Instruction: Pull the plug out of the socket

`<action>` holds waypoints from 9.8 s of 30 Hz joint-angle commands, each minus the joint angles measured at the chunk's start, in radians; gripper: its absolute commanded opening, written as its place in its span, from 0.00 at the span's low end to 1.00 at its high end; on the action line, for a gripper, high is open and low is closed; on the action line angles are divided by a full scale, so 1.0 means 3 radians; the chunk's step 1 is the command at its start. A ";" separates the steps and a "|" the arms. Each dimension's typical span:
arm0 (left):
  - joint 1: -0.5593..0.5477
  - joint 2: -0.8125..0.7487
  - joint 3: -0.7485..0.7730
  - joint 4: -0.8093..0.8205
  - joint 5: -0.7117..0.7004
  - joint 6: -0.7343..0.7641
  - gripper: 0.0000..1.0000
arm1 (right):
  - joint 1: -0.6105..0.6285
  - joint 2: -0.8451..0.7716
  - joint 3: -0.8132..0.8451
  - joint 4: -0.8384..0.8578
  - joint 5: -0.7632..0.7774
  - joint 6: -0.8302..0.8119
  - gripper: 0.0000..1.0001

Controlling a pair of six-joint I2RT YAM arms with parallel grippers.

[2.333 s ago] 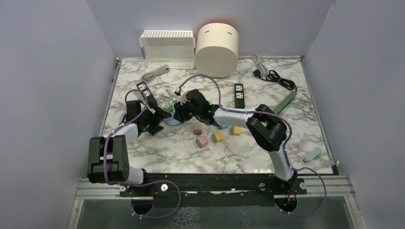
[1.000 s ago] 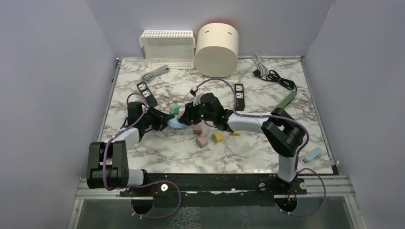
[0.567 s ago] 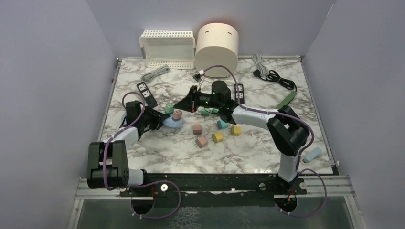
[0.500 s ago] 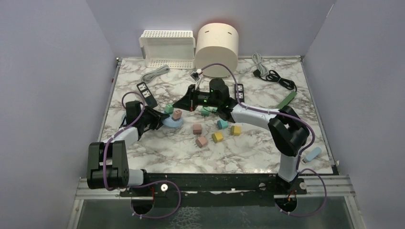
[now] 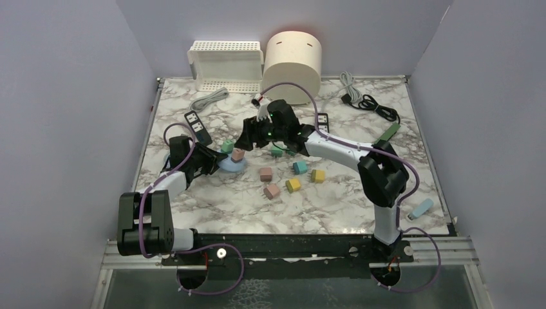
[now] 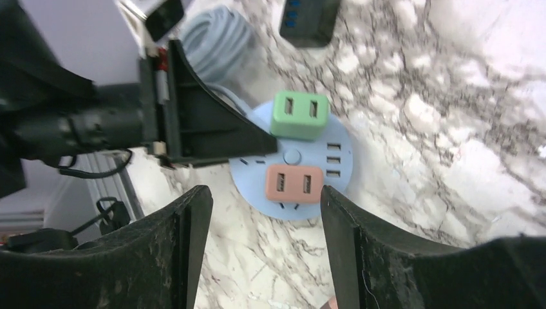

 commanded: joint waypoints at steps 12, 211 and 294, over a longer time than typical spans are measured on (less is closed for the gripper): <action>0.0017 0.0055 0.0028 -0.0150 -0.0258 0.0180 0.00 | 0.0012 0.0497 0.0272 -0.0329 -0.0405 -0.0131 0.71; 0.0024 -0.0539 -0.0226 0.0609 0.0415 0.0601 0.00 | 0.0224 0.0877 0.1411 -0.0935 0.0195 -0.0174 0.01; 0.0148 0.0256 0.0433 -0.0462 -0.0236 0.1039 0.00 | -0.1131 0.0714 0.0935 -0.1761 -0.0321 -0.0566 0.20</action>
